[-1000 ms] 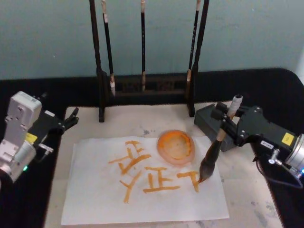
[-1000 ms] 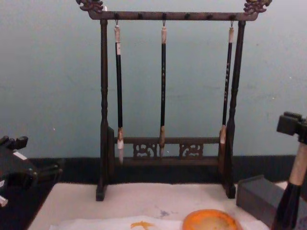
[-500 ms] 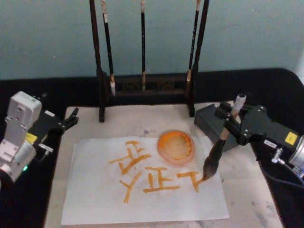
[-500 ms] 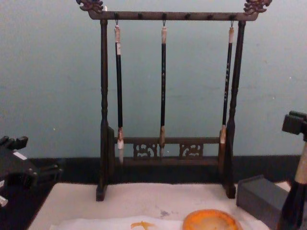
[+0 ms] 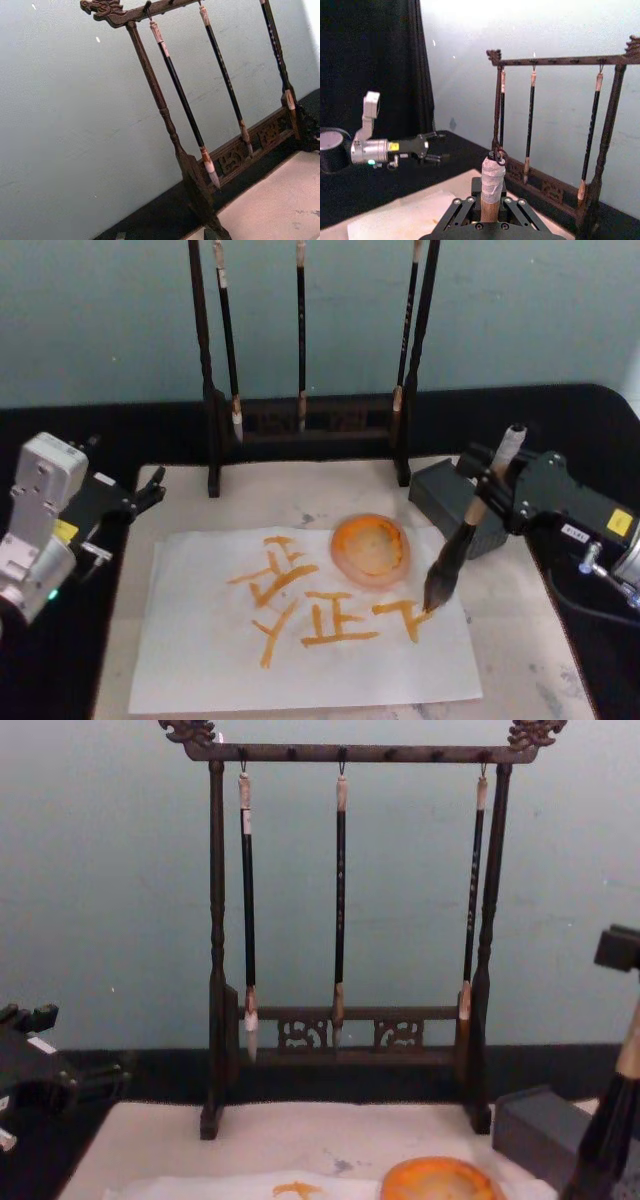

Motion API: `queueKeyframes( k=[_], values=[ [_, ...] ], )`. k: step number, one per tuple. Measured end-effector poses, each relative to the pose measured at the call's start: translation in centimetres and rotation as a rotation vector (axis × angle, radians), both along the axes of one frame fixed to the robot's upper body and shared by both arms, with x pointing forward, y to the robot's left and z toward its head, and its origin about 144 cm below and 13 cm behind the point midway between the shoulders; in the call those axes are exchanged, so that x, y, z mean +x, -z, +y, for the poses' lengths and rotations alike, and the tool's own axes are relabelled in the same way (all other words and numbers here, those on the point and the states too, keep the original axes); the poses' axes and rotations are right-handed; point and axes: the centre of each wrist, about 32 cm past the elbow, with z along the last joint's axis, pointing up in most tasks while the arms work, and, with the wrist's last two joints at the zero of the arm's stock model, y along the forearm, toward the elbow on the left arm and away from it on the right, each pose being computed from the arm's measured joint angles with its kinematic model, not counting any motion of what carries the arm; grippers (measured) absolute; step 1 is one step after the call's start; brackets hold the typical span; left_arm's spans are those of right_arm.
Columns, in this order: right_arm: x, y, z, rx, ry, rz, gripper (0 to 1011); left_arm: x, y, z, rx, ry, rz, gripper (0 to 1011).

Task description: Pick up the brush from the inkstone, write on the paper, then place the brush back to its original position.

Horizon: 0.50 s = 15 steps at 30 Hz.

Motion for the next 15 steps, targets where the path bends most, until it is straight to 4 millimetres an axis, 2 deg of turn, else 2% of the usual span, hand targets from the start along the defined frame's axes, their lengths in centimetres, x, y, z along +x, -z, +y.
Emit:
queueKeyframes(
  k=[8, 15],
  values=[
    [0.6, -0.5, 0.3, 0.074, -0.002, 0.011, 168, 0.0, 0.0, 0.0, 0.000, 0.000, 0.000, 1010],
    [2.1, -0.5, 0.9, 0.201, 0.061, 0.098, 168, 0.0, 0.0, 0.0, 0.000, 0.000, 0.000, 1009]
  ],
)
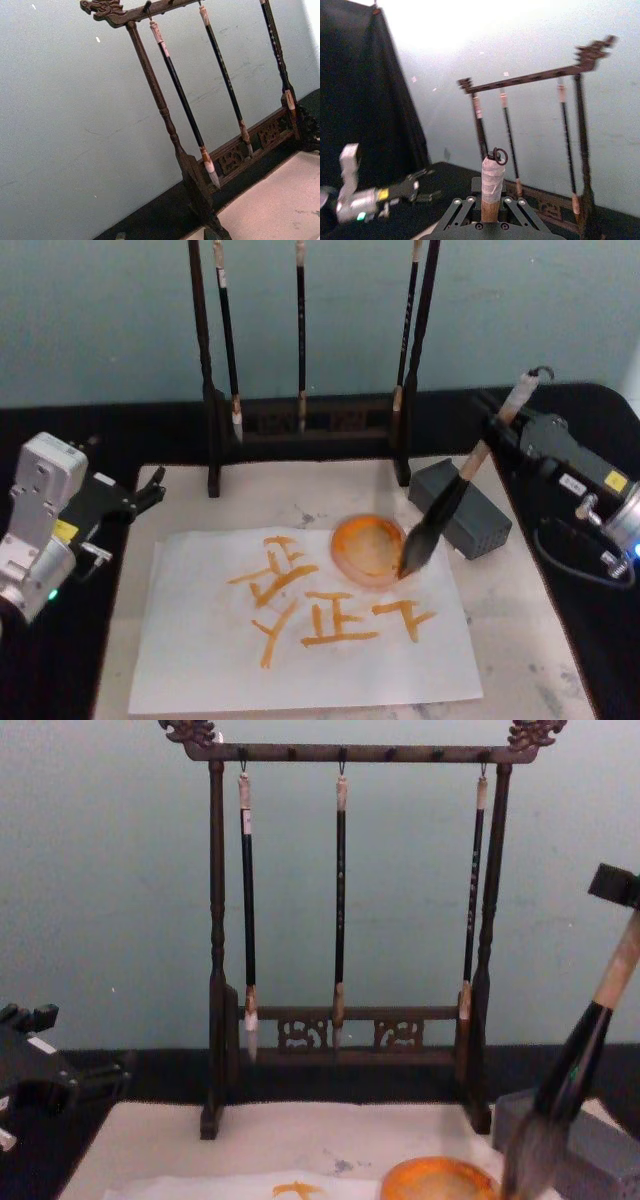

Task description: Pick up the brush from the inkstone, write on the paper, then place the brush back to its original position.

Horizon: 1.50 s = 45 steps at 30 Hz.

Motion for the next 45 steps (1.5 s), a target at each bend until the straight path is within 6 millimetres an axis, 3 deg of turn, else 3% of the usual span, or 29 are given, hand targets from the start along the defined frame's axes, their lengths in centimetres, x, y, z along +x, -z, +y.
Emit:
queueKeyframes(
  k=[28, 45],
  values=[
    [6.8, 2.5, 1.6, 0.368, 0.192, 0.516, 168, 0.0, 0.0, 0.0, 0.000, 0.000, 0.000, 1010],
    [8.3, 3.9, 1.8, 0.430, 0.264, 0.693, 168, 0.0, 0.0, 0.0, 0.000, 0.000, 0.000, 1010]
  ],
)
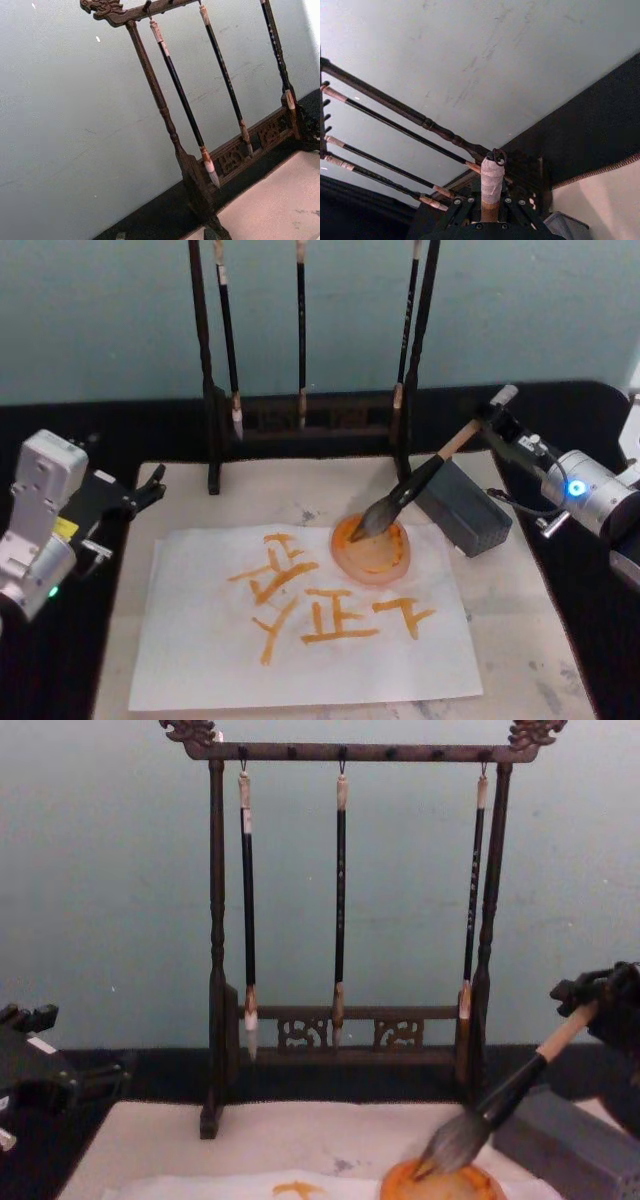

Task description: Pick up the brush from the inkstone, write on the paper, then place the brush back to its original position.

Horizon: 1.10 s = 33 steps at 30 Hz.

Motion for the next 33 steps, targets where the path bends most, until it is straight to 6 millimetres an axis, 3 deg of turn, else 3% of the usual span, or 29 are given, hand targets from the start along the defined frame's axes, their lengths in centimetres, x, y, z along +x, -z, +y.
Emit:
queueKeyframes(
  k=[33],
  values=[
    [0.4, 1.2, 0.5, 0.006, 0.021, 0.088, 168, 0.0, 0.0, 0.0, 0.000, 0.000, 0.000, 1010]
  ],
)
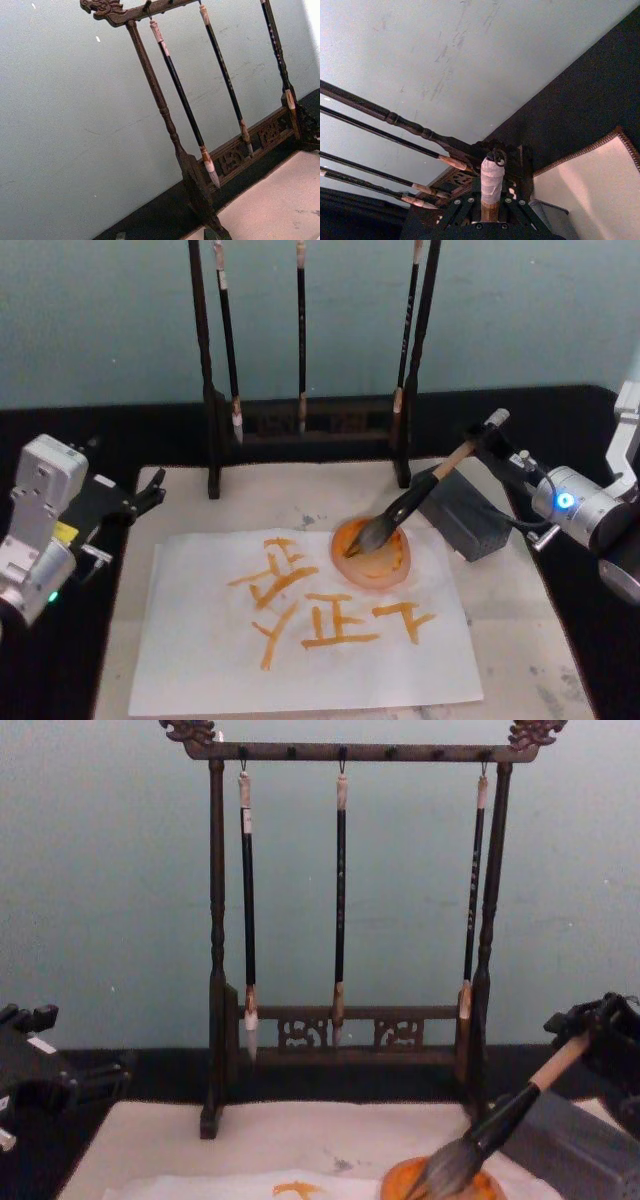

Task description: Pick up the brush from the inkstone, write on the paper, then place the brush back to its original position.

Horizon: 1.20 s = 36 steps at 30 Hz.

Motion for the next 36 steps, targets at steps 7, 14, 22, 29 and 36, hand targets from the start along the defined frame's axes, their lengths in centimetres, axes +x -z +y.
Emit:
queueKeyframes(
  k=[7, 14, 22, 29, 36],
  values=[
    [0.05, 0.15, -0.06, -0.002, 0.008, 0.010, 168, 0.00, 0.00, 0.00, 0.000, 0.000, 0.000, 1010],
    [0.10, 0.33, -0.11, -0.006, 0.015, 0.016, 168, 0.00, 0.00, 0.00, 0.000, 0.000, 0.000, 1010],
    [0.13, 0.34, -0.10, -0.012, 0.020, 0.015, 168, 0.00, 0.00, 0.00, 0.000, 0.000, 0.000, 1010],
    [0.12, 0.33, -0.11, -0.010, 0.019, 0.014, 168, 0.00, 0.00, 0.00, 0.000, 0.000, 0.000, 1010],
    [0.12, 0.33, -0.10, -0.009, 0.018, 0.014, 313, 0.00, 0.00, 0.00, 0.000, 0.000, 0.000, 1010]
  ],
)
